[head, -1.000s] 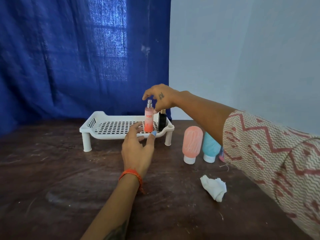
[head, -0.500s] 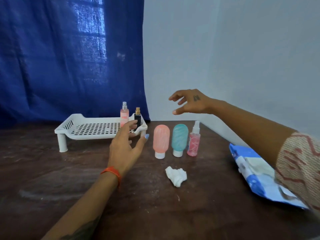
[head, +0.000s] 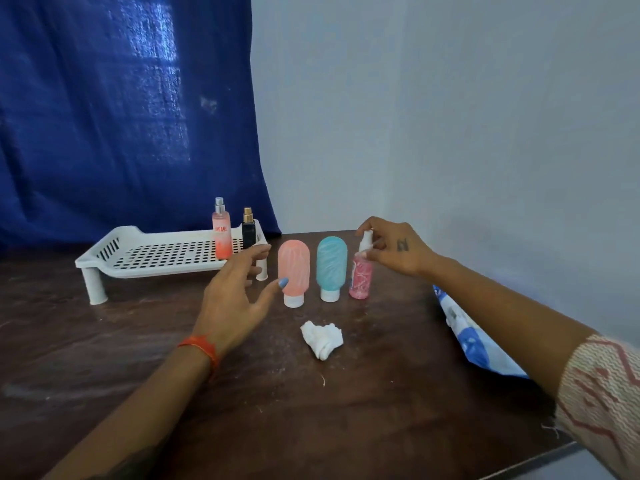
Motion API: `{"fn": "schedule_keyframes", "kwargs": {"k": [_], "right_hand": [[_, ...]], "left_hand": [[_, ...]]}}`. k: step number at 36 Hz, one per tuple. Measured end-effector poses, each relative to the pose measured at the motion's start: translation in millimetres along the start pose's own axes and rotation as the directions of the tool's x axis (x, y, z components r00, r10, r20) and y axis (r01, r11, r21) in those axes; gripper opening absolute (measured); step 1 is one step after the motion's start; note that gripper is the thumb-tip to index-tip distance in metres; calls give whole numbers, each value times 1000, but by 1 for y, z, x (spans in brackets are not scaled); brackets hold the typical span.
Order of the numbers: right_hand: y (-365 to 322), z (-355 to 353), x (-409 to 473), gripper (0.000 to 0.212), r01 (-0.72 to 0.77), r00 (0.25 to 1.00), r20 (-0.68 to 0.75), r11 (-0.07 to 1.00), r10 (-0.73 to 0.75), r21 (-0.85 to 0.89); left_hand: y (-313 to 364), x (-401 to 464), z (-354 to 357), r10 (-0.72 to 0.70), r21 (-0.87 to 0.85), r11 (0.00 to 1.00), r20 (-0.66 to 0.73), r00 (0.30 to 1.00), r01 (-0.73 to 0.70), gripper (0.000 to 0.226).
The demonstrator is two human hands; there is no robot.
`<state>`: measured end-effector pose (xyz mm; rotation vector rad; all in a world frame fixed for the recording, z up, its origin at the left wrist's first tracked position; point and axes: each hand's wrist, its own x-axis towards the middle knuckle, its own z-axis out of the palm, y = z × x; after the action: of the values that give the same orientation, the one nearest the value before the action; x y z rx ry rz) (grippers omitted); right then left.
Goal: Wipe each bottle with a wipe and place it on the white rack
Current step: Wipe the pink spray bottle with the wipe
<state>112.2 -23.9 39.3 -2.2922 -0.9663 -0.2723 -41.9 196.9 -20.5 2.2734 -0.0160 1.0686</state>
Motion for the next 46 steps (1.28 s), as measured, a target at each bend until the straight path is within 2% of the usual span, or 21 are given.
{"fn": "schedule_keyframes", "kwargs": {"k": [3,7,17,23,27,33,36,42,46], "right_hand": [[1,-1,-4,26,7,999,-44,1000,-7,-1],[-2,-6,-13,29,14,998,-54,1000,-14,-12],[-43,-18,-38,28,162,979,-138,984,-150,77],[-81,0,-40,31,240,969,-109,952,-223,188],[-99,19,-38,34,294,956,-65,931,-287,218],[-104,44,-40,44,275,958,12,930,-286,244],[-102,48,-40,49,249,964,29,938,-264,242],[-104,52,-41,49,220,971,32,942,-235,253],[-101,48,-43,51,165,975,90,934,-203,317]], "left_hand": [[0,-1,0,15,9,1000,3,1000,-15,58],[3,-1,-1,2,-11,1000,6,1000,-1,57],[11,-3,-1,18,-67,998,15,1000,-17,53],[16,-2,-4,35,-157,987,7,999,-34,46],[21,-2,-9,56,-278,959,-17,998,-58,39],[22,-2,-12,48,-388,920,-32,998,-57,33],[27,-4,-14,45,-415,908,-15,999,-47,38],[25,-2,-14,40,-406,913,-3,999,-38,41],[23,0,-14,43,-365,930,12,999,-35,34]]}}
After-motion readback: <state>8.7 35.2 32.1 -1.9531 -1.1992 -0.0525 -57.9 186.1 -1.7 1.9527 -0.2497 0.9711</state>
